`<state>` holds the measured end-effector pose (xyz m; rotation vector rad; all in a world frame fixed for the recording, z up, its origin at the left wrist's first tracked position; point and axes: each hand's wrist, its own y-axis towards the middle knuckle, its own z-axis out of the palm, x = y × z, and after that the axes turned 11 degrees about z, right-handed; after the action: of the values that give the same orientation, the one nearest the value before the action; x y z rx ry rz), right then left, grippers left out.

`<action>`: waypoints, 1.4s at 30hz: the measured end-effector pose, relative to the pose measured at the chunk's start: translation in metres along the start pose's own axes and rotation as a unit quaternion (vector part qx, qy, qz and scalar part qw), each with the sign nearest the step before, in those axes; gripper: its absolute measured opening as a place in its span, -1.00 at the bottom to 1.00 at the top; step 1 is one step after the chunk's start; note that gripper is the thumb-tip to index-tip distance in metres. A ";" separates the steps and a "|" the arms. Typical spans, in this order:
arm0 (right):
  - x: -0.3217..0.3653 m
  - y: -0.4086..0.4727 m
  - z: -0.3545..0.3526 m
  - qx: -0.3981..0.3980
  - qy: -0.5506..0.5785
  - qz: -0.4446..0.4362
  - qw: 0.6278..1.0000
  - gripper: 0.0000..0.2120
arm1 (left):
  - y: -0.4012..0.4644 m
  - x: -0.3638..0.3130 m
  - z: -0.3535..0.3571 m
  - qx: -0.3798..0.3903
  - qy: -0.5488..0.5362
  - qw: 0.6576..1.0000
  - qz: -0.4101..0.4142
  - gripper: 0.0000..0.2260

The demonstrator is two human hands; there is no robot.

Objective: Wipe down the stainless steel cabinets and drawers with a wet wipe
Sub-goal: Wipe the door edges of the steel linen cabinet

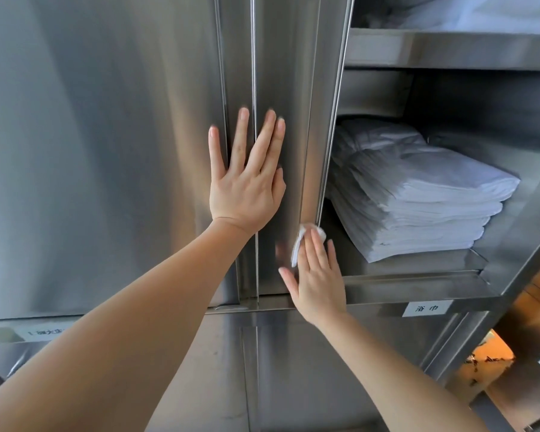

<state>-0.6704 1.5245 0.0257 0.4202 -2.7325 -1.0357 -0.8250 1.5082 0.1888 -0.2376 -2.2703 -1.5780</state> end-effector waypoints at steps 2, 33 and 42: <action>-0.001 0.019 -0.005 -0.020 0.006 0.002 1.000 -0.31 | 0.000 0.001 0.000 0.002 0.001 1.000 0.001 -0.46; -0.004 0.009 -0.018 0.007 -0.021 -0.023 0.999 -0.31 | 0.000 0.003 0.002 0.010 0.001 1.000 0.007 -0.44; -0.002 0.086 -0.063 -0.124 0.091 -0.054 0.987 -0.51 | 0.000 0.002 0.003 0.005 -0.007 1.000 0.007 -0.45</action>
<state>-0.6681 1.5476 0.1300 0.5929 -2.4066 -1.2775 -0.8280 1.5110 0.1885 -0.2616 -2.2816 -1.5617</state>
